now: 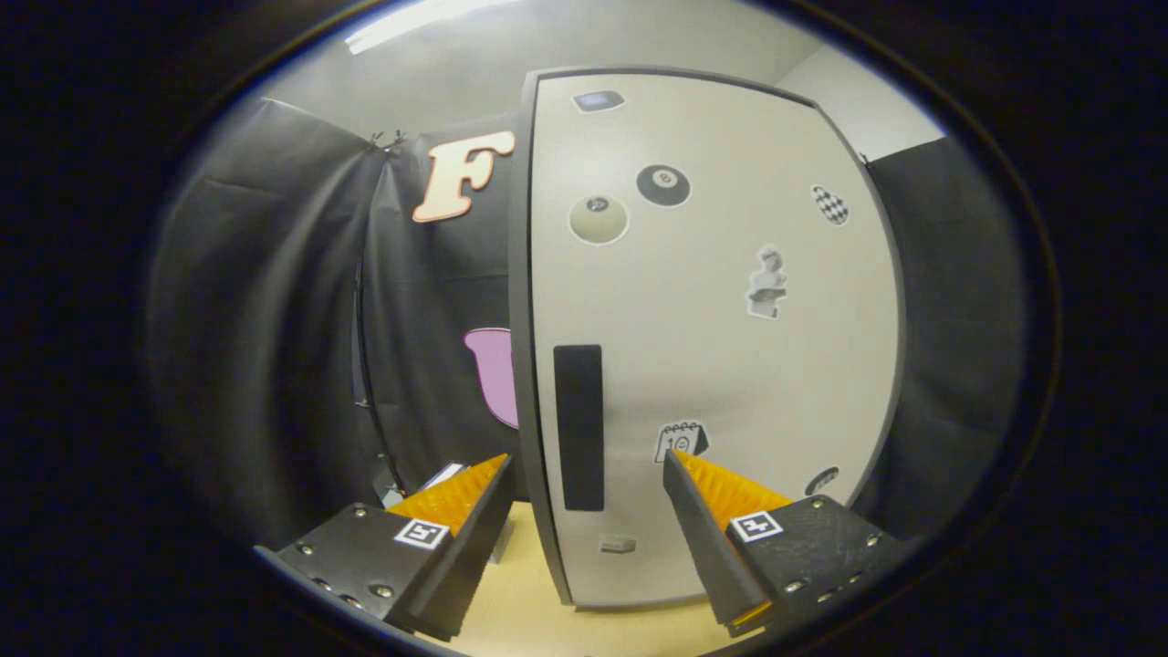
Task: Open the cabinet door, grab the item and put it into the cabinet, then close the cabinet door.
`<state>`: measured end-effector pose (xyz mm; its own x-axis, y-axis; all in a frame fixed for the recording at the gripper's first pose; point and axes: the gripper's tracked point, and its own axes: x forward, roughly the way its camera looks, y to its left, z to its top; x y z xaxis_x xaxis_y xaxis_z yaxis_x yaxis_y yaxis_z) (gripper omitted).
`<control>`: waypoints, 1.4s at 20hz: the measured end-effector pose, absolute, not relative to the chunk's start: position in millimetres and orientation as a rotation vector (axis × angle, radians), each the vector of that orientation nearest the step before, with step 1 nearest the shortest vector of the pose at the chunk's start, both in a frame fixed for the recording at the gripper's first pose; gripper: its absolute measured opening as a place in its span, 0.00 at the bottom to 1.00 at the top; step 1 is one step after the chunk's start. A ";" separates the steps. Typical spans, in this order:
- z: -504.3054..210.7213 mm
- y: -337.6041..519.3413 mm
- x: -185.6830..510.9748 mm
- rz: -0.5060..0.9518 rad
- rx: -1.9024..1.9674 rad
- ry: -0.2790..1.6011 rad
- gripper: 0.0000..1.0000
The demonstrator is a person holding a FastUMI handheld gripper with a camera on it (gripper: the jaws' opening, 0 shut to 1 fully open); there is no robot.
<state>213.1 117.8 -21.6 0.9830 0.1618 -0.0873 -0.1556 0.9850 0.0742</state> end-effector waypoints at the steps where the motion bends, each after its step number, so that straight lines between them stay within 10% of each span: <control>1: -21.9 122.3 220.6 0.161 0.072 0.092 0.96; 4: -22.5 128.3 241.4 0.144 0.050 0.083 0.95; 10: -17.3 127.3 257.4 0.115 0.083 0.068 0.35; 28: -13.5 87.2 167.1 0.071 0.116 0.110 0.19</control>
